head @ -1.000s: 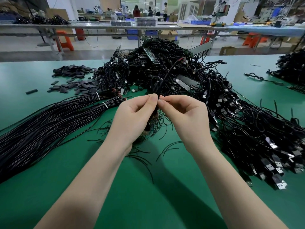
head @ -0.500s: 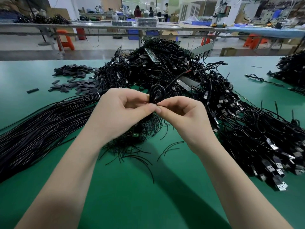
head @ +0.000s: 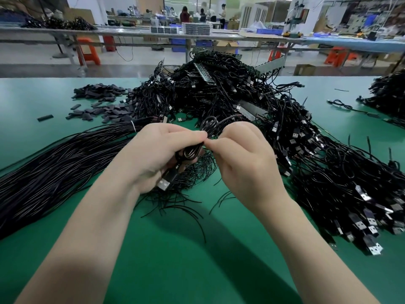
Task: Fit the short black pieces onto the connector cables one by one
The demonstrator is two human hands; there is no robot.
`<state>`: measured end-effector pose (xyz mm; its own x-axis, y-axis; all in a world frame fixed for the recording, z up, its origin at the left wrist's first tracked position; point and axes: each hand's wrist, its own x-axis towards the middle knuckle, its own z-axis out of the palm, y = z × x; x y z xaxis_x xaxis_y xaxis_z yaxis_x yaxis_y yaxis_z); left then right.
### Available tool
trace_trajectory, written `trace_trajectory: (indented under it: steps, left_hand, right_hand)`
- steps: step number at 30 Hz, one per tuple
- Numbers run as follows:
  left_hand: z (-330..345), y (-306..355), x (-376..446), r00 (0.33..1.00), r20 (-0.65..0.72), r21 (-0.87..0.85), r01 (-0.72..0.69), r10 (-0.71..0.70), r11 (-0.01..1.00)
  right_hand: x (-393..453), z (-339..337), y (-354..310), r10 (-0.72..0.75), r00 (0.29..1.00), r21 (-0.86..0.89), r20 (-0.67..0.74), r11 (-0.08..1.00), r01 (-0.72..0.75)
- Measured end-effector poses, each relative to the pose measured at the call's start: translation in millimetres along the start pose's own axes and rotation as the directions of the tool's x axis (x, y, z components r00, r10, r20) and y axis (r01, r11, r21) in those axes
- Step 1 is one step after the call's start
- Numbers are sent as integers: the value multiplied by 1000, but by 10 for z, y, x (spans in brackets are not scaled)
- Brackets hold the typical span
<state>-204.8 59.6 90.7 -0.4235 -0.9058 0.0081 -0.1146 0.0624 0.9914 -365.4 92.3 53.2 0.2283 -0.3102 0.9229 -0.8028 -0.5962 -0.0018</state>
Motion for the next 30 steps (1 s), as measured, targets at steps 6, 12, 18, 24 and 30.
trace_trajectory:
  steps: [6, 12, 18, 24, 30]
  left_hand:
    - [27, 11, -6, 998, 1, -144, 57, -57, 988]
    - [-4, -17, 24, 994, 74, -204, 90, -77, 975]
    - [14, -10, 33, 989, 144, -356, 79, -29, 931]
    - [5, -10, 9, 958, 277, -491, 75, 74, 868]
    - [12, -29, -5, 949, 292, -508, 46, 121, 860]
  right_hand:
    - [-9, -9, 7, -63, 998, -42, -31, 997, 62]
    - [47, -71, 15, 34, 999, 85, 16, 996, -35]
    - [106, -127, -14, 242, 970, 306, 20, 922, -236]
    - [167, -190, -67, 585, 754, 779, 298, 308, -547]
    - [182, -193, -76, 619, 602, 800, 504, -71, -596]
